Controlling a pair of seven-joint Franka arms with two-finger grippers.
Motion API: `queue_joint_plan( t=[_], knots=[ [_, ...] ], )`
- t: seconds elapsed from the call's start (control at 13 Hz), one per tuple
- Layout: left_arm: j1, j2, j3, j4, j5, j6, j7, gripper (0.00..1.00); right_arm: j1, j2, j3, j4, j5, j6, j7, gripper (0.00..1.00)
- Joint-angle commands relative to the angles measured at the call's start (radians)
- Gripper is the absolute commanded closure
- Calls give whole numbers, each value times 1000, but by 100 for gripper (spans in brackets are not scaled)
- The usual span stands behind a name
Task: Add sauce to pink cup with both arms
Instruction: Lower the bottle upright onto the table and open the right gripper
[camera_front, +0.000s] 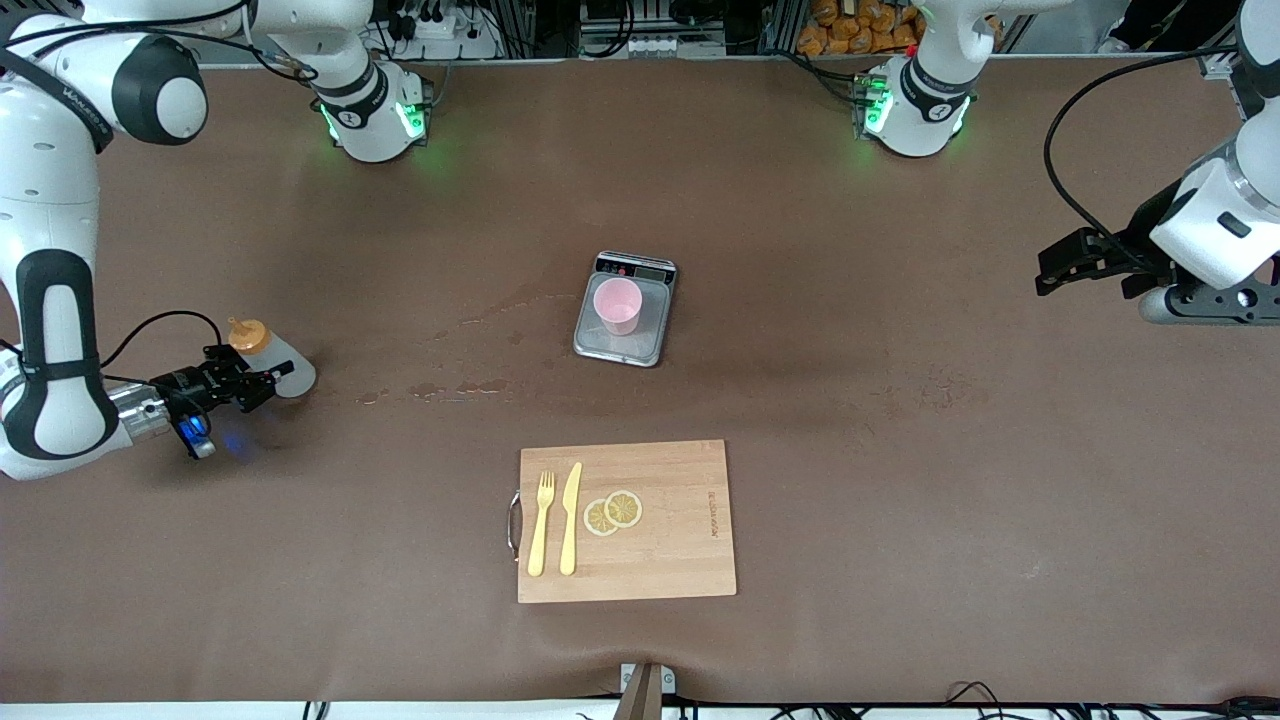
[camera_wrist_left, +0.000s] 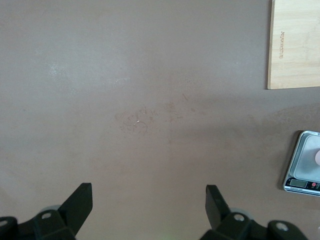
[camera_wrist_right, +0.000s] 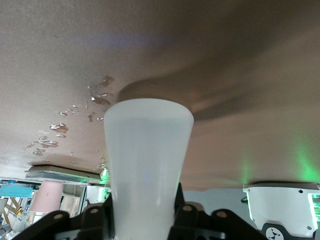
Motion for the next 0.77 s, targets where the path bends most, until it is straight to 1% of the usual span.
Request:
queue_joint_plan(
  t=[0.0,0.23,0.31,0.54,0.69],
  knots=[
    [-7,-2,0,-1,22,-5,-12,0,-8,-7,13,16,15,-11,13,0],
    [-9,-2,0,-1,22,-4,-12,0,-11,-40,14,34,15,-37,1,0],
    [-9,-2,0,-1,22,-4,-12,0,-16,-42,16,58,15,-69,-1,0],
    [-13,-4,-3,1,25,-5,-10,0,-14,-42,18,175,15,-165,-1,0],
    [-9,-10,-5,-1,25,-5,-10,0,-20,-50,16,218,16,-183,-7,0]
  ],
)
